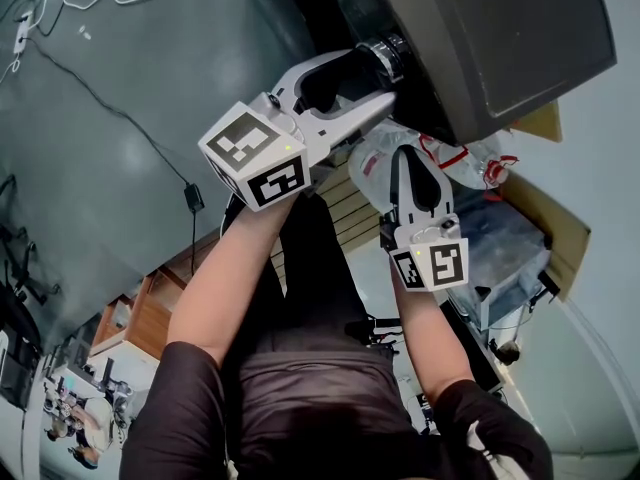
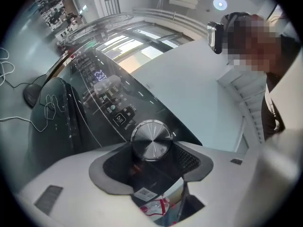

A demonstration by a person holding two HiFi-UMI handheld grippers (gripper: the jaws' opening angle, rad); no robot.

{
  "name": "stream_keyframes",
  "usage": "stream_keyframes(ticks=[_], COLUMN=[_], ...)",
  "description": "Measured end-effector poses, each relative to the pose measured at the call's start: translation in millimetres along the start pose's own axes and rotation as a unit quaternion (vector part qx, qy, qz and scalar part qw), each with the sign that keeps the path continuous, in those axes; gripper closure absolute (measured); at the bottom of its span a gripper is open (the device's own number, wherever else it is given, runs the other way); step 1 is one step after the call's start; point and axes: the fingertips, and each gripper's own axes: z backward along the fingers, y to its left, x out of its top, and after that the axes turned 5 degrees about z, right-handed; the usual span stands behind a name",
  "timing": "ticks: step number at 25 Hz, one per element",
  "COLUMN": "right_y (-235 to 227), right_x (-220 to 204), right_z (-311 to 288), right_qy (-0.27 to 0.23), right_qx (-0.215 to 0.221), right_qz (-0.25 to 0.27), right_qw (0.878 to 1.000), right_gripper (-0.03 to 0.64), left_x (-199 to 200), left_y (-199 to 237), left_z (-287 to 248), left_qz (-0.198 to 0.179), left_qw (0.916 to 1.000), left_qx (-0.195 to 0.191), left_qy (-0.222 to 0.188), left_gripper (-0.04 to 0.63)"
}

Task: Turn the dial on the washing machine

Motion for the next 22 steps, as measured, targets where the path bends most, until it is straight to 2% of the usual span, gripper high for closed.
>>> stream_keyframes(ticks=[5,8,11,14,17,20,22], right_y=[2,8,15,21,26,33,35], right_x=[0,0,2,7,10,7,4], right_z=[-4,-9,-16,-22,-29,-35,-39], right_qy=[-0.002,-0.004,-0.010,-0.019,-0.027,-0.027,-0.026], right_qx=[0.004,0.011,0.017,0.019,0.017,0.015,0.011], right_qz=[0.003,0.003,0.008,0.017,0.017,0.020,0.025], right_qw=[1.000,1.000,1.000,1.000,0.999,0.999,0.999], right_gripper=[0.591,0.592,0.591,0.591,0.592,0.591,0.591], left_x=[-7,-10,-13,-20,-25,-17,-14], left_y=[0,2,6,9,11,8,9], left_z=[16,28,38,47,53,52,53], left_qz=[-0.028,-0.074,-0.126,-0.191,-0.269,-0.342,-0.363], left_qw=[0.9995,0.9968,0.9901,0.9768,0.9550,0.9312,0.9230], left_qx=[0.010,0.029,0.059,0.090,0.112,0.121,0.126], left_qy=[0.007,0.008,0.016,0.037,0.055,0.029,0.014], left_gripper=[0.332,0.404,0.455,0.527,0.569,0.580,0.580])
